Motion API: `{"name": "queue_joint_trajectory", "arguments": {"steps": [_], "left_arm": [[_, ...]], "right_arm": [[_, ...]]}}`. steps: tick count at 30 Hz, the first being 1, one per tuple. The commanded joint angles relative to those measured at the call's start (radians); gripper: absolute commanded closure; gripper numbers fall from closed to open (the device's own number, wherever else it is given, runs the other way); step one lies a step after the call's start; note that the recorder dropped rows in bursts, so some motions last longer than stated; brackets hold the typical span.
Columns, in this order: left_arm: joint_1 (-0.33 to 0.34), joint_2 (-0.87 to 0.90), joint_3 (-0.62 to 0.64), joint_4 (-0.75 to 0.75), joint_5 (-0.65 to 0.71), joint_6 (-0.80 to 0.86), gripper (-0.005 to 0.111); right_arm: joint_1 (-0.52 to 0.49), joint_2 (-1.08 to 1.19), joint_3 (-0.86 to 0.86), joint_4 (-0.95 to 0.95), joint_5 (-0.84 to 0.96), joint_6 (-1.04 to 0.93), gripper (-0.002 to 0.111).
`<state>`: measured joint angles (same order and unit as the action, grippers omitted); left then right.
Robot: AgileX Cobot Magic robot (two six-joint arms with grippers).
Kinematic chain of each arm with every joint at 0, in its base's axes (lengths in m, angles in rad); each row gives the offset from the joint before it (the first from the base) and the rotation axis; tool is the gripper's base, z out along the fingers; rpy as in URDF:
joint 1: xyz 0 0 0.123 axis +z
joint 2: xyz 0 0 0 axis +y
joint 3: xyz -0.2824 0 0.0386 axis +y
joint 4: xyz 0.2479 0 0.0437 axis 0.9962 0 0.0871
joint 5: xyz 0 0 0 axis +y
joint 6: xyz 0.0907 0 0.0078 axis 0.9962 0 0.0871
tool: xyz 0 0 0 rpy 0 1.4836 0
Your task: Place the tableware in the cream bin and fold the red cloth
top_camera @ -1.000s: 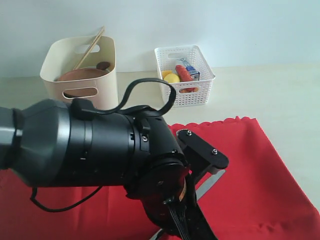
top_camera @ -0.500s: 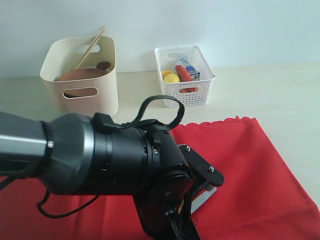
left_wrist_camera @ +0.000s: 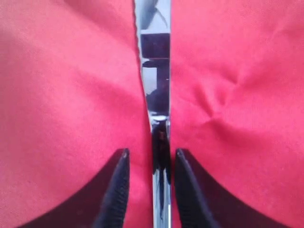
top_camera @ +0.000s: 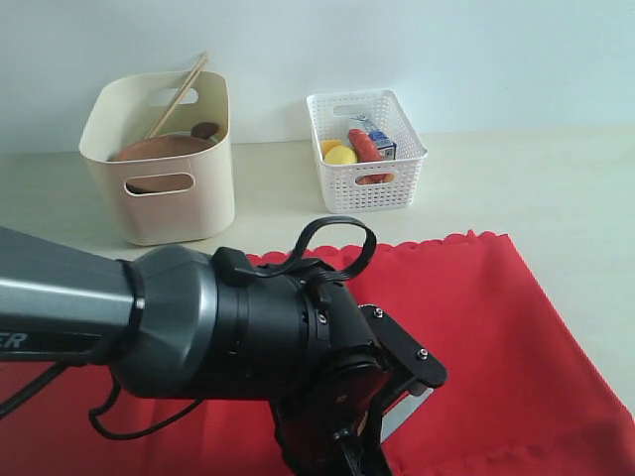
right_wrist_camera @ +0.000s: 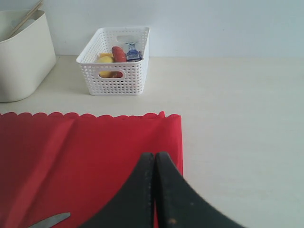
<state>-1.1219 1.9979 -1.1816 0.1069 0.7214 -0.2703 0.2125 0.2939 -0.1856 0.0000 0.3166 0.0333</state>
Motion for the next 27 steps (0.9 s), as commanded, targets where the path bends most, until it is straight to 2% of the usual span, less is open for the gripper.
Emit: {"name": "queue_joint_trajectory", "arguments": {"steps": [1,5,6,9,10,22,25,27], "left_arm": [[-0.005,-0.001,0.003,0.012,-0.029,0.004,0.073],[-0.003,-0.001,0.003,0.016,-0.036,0.004,0.077],[0.001,-0.001,0.003,0.016,-0.036,0.004,0.081],[0.015,-0.001,0.003,0.022,-0.038,0.004,0.104],[0.018,-0.001,0.003,0.022,-0.04,0.007,0.106],[0.025,-0.025,0.003,0.006,-0.017,0.023,0.107],[0.026,-0.025,0.003,0.002,-0.013,0.023,0.102],[0.026,-0.025,0.003,-0.013,-0.021,0.023,0.094]], "right_arm": [[-0.003,-0.006,0.001,0.0,-0.004,-0.002,0.108],[-0.003,-0.006,0.001,0.0,-0.004,-0.002,0.108],[-0.003,-0.006,0.001,0.0,-0.004,-0.002,0.108],[-0.003,-0.006,0.001,0.0,-0.004,-0.002,0.108],[-0.003,-0.006,0.001,0.0,-0.004,-0.002,0.108],[-0.003,-0.006,0.001,0.0,-0.004,-0.004,0.108],[-0.003,-0.006,0.001,0.0,-0.004,-0.004,0.108],[-0.003,-0.006,0.001,0.0,-0.004,-0.004,0.108]]}}
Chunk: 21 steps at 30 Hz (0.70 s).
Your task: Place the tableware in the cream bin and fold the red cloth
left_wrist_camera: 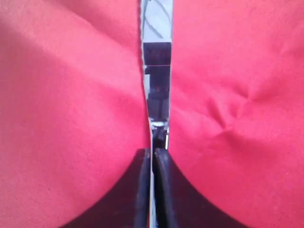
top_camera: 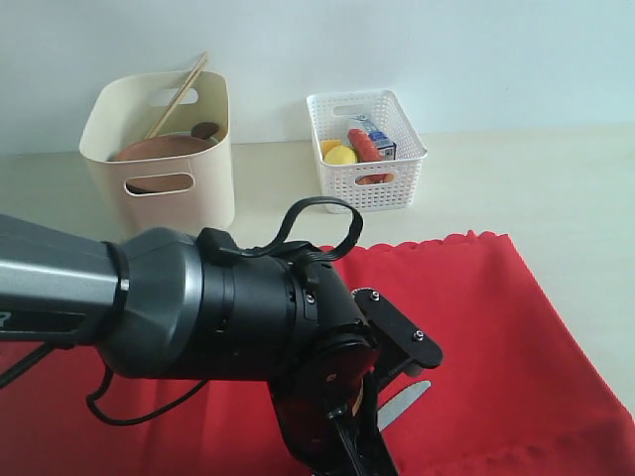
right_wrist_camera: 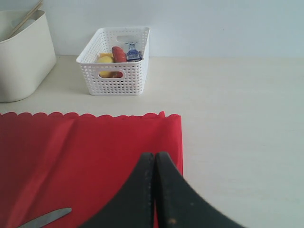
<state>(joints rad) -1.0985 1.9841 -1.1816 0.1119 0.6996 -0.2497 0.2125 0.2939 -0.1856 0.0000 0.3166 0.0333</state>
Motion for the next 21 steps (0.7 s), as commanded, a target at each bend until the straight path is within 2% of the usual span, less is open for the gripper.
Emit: {"name": "queue_joint_trajectory", "arguments": {"steps": [1,5,21], "left_arm": [[0.002,-0.012,0.003,-0.02,0.001,0.0,0.089],[0.002,-0.01,0.003,-0.02,-0.003,-0.005,0.083],[0.042,0.034,0.003,-0.061,-0.011,-0.015,0.082]], "right_arm": [[-0.003,-0.006,0.001,0.0,-0.004,-0.004,0.108],[-0.003,-0.006,0.001,0.0,-0.004,-0.001,0.108],[-0.003,-0.006,0.001,0.0,-0.004,-0.003,0.108]]}}
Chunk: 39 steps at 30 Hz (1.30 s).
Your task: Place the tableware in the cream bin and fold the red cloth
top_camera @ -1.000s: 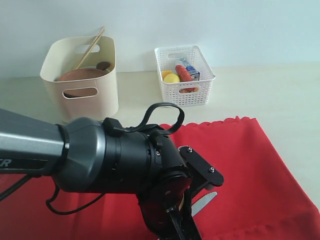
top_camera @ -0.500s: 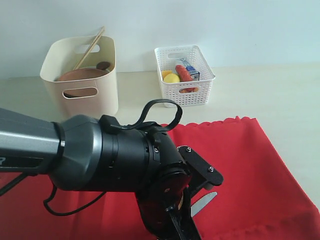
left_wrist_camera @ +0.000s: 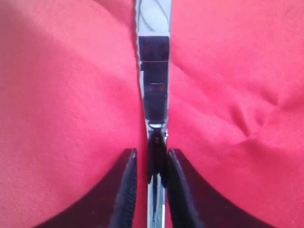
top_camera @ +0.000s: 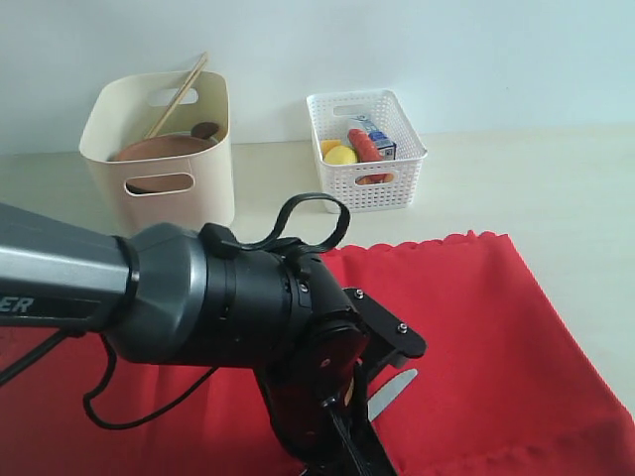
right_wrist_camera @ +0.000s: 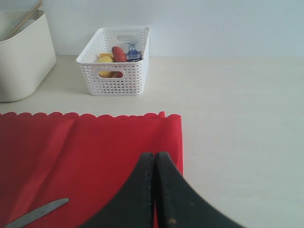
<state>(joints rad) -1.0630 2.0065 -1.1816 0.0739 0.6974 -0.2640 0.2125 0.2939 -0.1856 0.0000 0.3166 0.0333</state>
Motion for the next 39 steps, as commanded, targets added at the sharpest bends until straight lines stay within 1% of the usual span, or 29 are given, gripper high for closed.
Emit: {"name": "queue_joint_trajectory", "arguments": {"steps": [1,4,6,7,11,20,23,25,26,29,33,36,39], "left_arm": [[0.006,0.015,0.003,-0.03,-0.007,0.008,0.082],[0.006,0.032,0.003,-0.048,-0.007,0.034,0.083],[0.006,0.035,0.003,-0.048,-0.009,0.046,0.095],[0.006,0.028,0.003,-0.033,-0.016,0.052,0.106],[0.006,-0.018,0.003,-0.025,-0.001,0.054,0.107],[0.006,-0.216,0.003,0.01,0.028,0.06,0.107],[0.008,-0.289,0.003,0.102,0.028,0.008,0.107],[0.014,-0.335,0.003,0.197,0.03,-0.059,0.107],[0.034,-0.377,0.003,0.262,0.03,-0.112,0.107],[0.094,-0.424,0.003,0.314,0.034,-0.118,0.107],[0.239,-0.465,0.003,0.358,-0.006,-0.118,0.107],[0.359,-0.488,0.003,0.399,-0.092,-0.118,0.107],[0.484,-0.5,0.003,0.403,-0.248,-0.114,0.107]], "right_arm": [[-0.003,-0.006,0.001,0.0,-0.004,-0.003,0.108],[-0.003,-0.006,0.001,0.0,-0.004,-0.003,0.108],[-0.003,-0.006,0.001,0.0,-0.004,-0.003,0.108],[-0.003,-0.006,0.001,0.0,-0.004,-0.003,0.108],[-0.003,-0.006,0.001,0.0,-0.004,-0.003,0.108],[-0.003,-0.006,0.001,0.0,-0.004,-0.003,0.108],[-0.003,-0.006,0.001,0.0,-0.004,-0.003,0.108],[-0.003,-0.006,0.001,0.0,-0.004,-0.003,0.108],[-0.003,-0.006,0.001,0.0,-0.004,-0.001,0.108],[-0.003,-0.006,0.001,0.0,-0.004,-0.001,0.108],[-0.003,-0.006,0.001,0.0,-0.004,-0.003,0.108],[-0.003,-0.006,0.001,0.0,-0.004,-0.003,0.108],[-0.003,-0.006,0.001,0.0,-0.004,-0.001,0.108]]}}
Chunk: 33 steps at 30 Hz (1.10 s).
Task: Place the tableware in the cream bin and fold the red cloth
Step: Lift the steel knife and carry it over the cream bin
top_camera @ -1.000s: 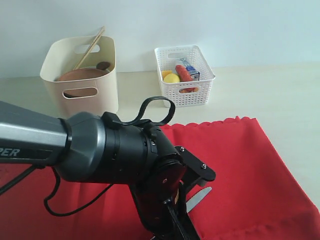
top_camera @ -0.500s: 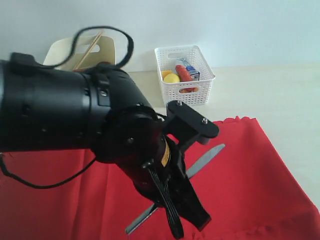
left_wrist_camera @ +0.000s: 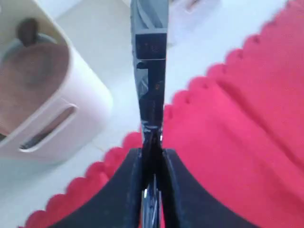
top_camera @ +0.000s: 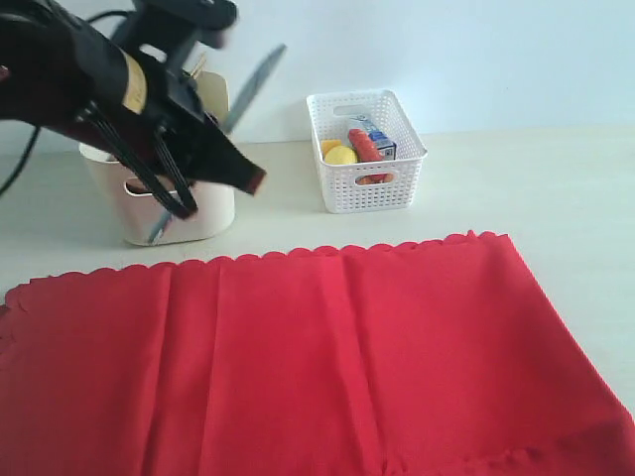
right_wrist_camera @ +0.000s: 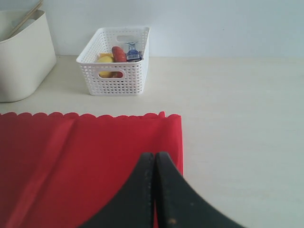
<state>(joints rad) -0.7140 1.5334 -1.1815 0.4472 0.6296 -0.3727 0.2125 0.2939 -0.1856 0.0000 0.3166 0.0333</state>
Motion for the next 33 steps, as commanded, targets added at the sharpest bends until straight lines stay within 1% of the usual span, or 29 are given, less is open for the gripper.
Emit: {"name": "queue_joint_trajectory", "arguments": {"steps": [1,7,9,12,16,18,23,26,29,33], "left_arm": [[0.179,-0.026,0.003,0.03,-0.242,-0.005,0.107],[0.415,0.027,-0.012,0.018,-0.599,-0.024,0.107],[0.468,0.07,-0.047,0.013,-0.64,-0.035,0.107],[0.519,0.159,-0.137,0.013,-0.63,-0.04,0.107],[0.535,0.284,-0.255,0.013,-0.608,-0.04,0.107],[0.528,0.343,-0.302,0.013,-0.6,-0.04,0.107],[0.509,0.463,-0.412,0.011,-0.521,-0.067,0.107],[0.495,0.52,-0.454,0.011,-0.462,-0.067,0.107],[0.485,0.565,-0.469,0.009,-0.419,-0.057,0.107],[0.47,0.595,-0.469,0.009,-0.404,-0.055,0.107]], "right_arm": [[-0.003,-0.006,0.001,0.0,-0.004,-0.001,0.108],[-0.003,-0.006,0.001,0.0,-0.004,-0.003,0.108],[-0.003,-0.006,0.001,0.0,-0.004,-0.003,0.108],[-0.003,-0.006,0.001,0.0,-0.004,-0.003,0.108],[-0.003,-0.006,0.001,0.0,-0.004,-0.003,0.108],[-0.003,-0.006,0.001,0.0,-0.004,-0.003,0.108],[-0.003,-0.006,0.001,0.0,-0.004,-0.003,0.108],[-0.003,-0.006,0.001,0.0,-0.004,-0.003,0.108],[-0.003,-0.006,0.001,0.0,-0.004,-0.003,0.108],[-0.003,-0.006,0.001,0.0,-0.004,-0.003,0.108]]}}
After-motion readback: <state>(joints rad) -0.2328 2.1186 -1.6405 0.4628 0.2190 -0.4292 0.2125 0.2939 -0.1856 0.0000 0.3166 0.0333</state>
